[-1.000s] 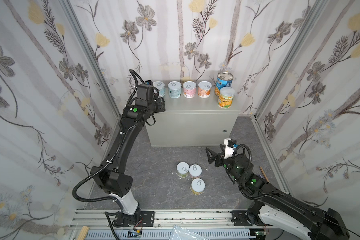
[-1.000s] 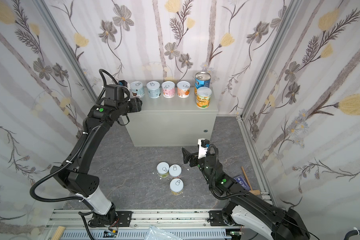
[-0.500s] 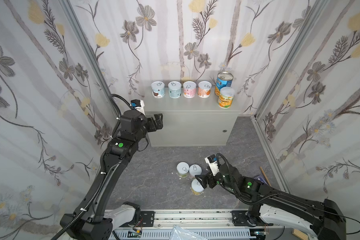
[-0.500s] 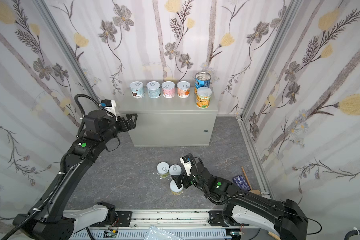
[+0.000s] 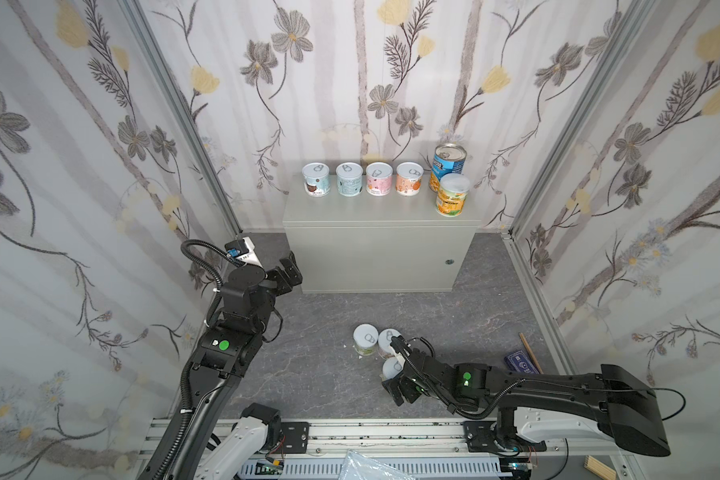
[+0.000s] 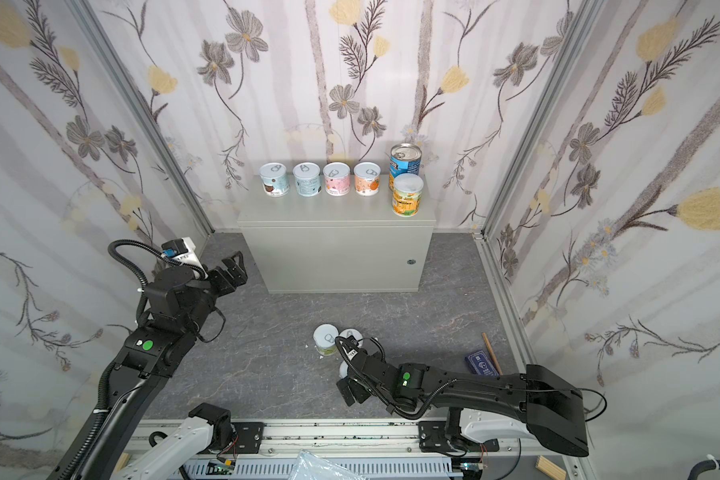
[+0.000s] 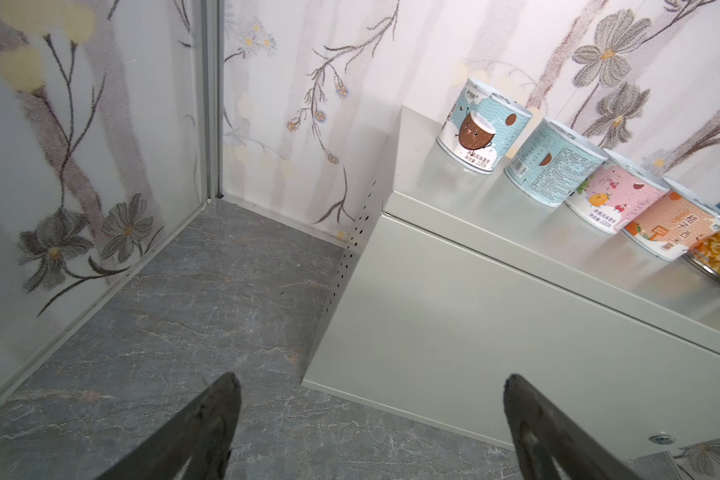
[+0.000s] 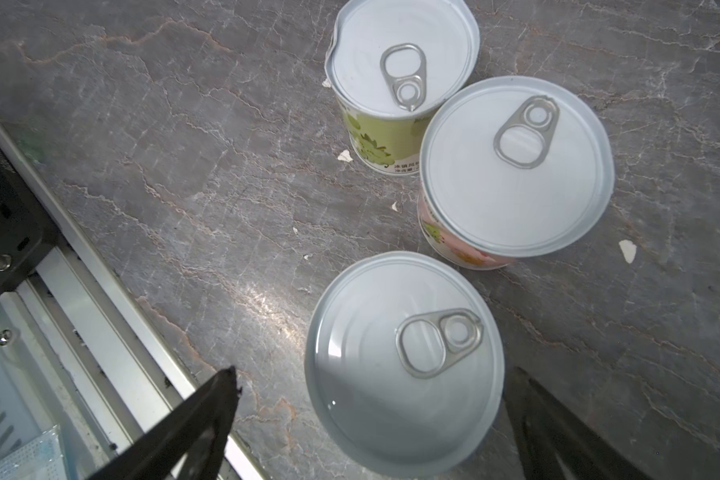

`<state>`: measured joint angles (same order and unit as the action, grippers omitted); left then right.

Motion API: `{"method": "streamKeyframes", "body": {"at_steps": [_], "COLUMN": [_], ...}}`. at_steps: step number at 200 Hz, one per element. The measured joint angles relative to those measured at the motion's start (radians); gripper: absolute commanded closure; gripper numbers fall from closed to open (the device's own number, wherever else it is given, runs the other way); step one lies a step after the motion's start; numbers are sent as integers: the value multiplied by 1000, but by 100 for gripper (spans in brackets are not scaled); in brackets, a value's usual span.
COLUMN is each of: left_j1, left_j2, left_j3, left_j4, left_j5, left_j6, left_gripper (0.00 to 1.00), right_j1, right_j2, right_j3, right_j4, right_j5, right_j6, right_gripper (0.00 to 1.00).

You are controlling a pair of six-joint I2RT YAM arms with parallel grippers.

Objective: Place and organize the canned foods onto the counter
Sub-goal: 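Lower the open right gripper over the nearest white-lidded floor can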

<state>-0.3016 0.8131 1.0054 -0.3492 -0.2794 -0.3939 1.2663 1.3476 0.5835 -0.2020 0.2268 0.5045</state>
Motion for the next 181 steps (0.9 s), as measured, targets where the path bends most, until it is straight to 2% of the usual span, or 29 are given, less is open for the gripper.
{"method": "streamKeyframes", "body": {"at_steps": [71, 91, 104, 119, 141, 181], "left_j1": [0, 0, 0, 0, -2, -45], "left_j2": [-64, -44, -25, 0, 43, 109], "left_j3": [-88, -88, -87, -87, -88, -143], "left_j4": [12, 13, 14, 14, 16, 3], "left_j5": [-104, -125, -122, -92, -1, 157], "left_j6": [-35, -51, -57, -68, -88, -147], "left_gripper": [0, 0, 0, 0, 0, 0], "right_j1": [16, 16, 17, 17, 16, 11], "right_j2": [63, 64, 60, 47, 49, 144], "right_j3": [1, -23, -51, -78, -82, -1], "right_j4": [-1, 44, 80, 111, 133, 105], "right_j5": [19, 35, 43, 50, 61, 68], "right_j6": [3, -3, -20, -35, -45, -42], "right_gripper": [2, 6, 14, 15, 11, 13]}}
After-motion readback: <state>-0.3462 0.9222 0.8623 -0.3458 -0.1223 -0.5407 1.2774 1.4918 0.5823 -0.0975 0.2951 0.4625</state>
